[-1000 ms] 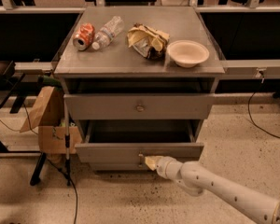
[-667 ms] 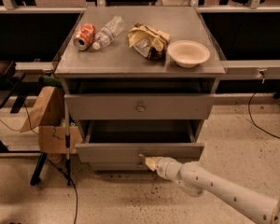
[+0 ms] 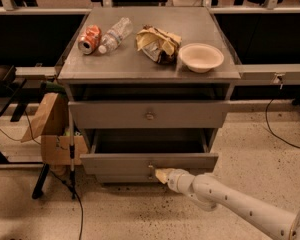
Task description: Close middle drawer
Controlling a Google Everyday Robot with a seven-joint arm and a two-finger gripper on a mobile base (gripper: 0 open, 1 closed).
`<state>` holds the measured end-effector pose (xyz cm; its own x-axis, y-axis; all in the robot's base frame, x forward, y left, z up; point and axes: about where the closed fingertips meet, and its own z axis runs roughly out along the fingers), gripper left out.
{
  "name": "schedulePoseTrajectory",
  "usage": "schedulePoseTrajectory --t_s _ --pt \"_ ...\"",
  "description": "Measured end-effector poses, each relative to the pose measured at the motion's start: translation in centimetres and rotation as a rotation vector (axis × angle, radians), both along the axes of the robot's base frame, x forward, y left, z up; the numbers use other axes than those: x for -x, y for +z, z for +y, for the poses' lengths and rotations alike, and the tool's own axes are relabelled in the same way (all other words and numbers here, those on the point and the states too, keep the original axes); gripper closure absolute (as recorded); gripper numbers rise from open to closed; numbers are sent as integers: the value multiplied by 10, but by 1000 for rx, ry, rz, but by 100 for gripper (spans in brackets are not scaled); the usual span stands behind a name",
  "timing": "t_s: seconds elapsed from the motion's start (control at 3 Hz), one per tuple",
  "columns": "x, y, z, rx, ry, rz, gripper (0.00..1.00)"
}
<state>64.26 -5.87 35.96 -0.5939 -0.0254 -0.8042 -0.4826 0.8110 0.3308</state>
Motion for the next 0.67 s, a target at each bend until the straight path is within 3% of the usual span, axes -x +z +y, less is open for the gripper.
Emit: schedulePoseTrajectory --t_s 0.67 --pt "1 5 -35 62 2 -43 100"
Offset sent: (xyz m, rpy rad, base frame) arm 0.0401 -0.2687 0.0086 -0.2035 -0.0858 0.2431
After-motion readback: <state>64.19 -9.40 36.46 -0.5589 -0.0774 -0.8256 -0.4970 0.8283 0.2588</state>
